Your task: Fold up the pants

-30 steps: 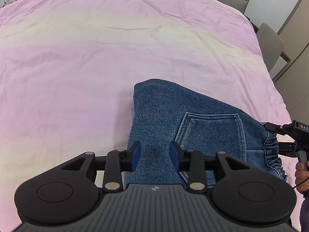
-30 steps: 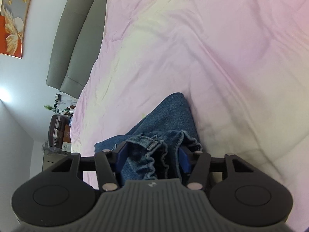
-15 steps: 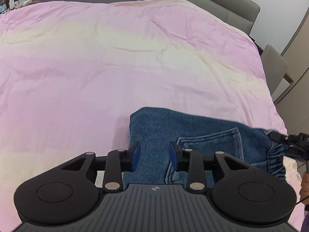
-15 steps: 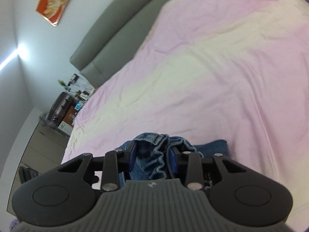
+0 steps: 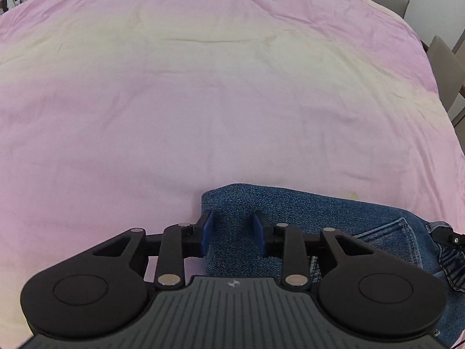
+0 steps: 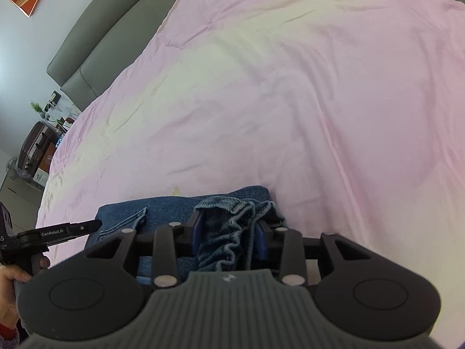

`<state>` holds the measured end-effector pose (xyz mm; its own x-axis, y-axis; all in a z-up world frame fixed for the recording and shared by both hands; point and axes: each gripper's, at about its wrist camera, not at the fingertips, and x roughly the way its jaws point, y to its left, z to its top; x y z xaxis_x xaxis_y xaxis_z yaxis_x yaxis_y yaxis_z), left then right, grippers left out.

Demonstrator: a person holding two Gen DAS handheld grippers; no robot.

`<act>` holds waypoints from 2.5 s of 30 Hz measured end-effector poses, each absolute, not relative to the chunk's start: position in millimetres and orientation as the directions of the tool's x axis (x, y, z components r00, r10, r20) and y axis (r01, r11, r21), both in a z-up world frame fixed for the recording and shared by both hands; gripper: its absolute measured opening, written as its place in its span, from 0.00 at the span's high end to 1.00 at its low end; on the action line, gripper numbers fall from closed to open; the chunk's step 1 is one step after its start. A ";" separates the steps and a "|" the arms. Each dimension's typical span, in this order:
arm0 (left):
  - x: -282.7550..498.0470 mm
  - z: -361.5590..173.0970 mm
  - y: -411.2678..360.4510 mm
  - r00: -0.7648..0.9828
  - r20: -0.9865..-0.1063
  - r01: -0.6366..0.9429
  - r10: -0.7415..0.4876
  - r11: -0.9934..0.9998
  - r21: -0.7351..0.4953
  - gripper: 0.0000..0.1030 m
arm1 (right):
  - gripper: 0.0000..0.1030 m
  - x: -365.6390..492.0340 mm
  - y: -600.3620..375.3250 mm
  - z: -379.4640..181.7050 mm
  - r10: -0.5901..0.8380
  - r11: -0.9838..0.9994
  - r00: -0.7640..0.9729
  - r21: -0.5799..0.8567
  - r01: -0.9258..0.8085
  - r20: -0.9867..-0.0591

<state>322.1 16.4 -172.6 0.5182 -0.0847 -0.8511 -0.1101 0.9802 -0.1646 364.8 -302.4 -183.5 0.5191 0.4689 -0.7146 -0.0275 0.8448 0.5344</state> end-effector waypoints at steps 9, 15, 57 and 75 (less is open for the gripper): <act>257.4 -121.7 9.5 0.620 -0.781 -0.046 -0.076 0.990 -0.133 0.60 | 0.50 308.3 -292.3 -122.9 0.351 0.920 0.656 0.375 -0.110 -0.669; 185.0 -114.9 -3.0 0.661 -0.744 0.025 -0.096 0.994 -0.106 0.60 | 0.52 223.0 -252.3 -78.8 0.343 0.939 0.749 0.187 -0.289 -0.567; 120.8 -127.5 0.8 0.616 -0.786 -0.039 -0.052 0.995 -0.096 0.18 | 0.19 156.2 -271.6 -137.7 0.291 0.871 0.619 0.469 0.144 -0.730; 198.4 -195.5 66.1 0.527 -0.781 -0.175 -0.335 0.856 -0.486 0.12 | 0.16 201.0 -312.9 -221.1 0.451 0.588 0.583 0.716 0.377 -0.676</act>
<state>198.4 66.1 -195.5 0.5270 -0.3355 -0.7808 -0.1747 0.8564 -0.4859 201.0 -312.9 -221.1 0.5826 0.4505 -0.6765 0.3765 0.5880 0.7159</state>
